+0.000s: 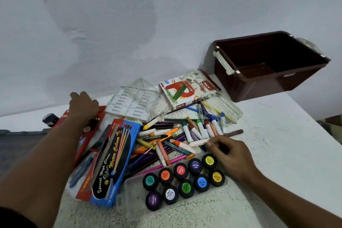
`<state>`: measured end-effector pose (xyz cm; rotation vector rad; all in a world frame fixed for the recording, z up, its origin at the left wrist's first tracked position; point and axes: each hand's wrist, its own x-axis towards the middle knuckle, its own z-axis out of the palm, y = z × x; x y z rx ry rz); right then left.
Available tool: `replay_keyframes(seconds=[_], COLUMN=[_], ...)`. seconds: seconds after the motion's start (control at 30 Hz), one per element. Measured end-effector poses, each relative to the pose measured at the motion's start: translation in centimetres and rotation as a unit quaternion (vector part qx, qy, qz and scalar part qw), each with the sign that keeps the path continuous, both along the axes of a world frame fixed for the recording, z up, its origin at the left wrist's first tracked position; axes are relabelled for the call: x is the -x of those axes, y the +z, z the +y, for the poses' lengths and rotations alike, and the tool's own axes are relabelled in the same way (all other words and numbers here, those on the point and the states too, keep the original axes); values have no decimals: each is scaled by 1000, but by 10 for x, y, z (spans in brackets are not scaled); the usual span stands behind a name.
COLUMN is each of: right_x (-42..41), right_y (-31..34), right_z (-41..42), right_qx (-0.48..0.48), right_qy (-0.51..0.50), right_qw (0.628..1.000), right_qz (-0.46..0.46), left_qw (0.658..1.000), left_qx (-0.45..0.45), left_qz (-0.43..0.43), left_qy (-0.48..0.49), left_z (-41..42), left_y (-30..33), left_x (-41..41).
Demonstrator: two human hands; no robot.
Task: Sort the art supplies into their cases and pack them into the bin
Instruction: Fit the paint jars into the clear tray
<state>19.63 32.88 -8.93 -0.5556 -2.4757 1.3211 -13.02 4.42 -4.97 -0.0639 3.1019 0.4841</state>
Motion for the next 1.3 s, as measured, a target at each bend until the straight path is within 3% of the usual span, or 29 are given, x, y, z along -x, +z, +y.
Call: replay_keyframes(seconds=[0.2,0.37,0.57,0.73,0.97,1.13,1.3], right_x=[-1,-1,-2,-3,-7,-11,-15], right_y=[-3,-2,0,1,4,5,3], right_z=[1,1,-1,-3,-5,-3,0], right_qx=[-9,-10,-6,16,72,64,12], right_qy=[7,7,2,3,12,52,84], right_qw=[1000,1000,1000,1000,997,996,996], right_qz=[2,-3,-5,-8,11,28,34], left_qw=[994,991,977,967,961,947,929], left_qx=[-101,-42,-62,-138,-133,-157,-223], left_qz=[40,114,159,141,102,97,39], left_qy=[26,-52,-124,-159,-218,-264,-292], left_z=[3,0,15,29,33,28,19], left_y=[-2,-2,13,18,27,30,32], left_x=[-2,-14,-40,-76,-136,-180,-213])
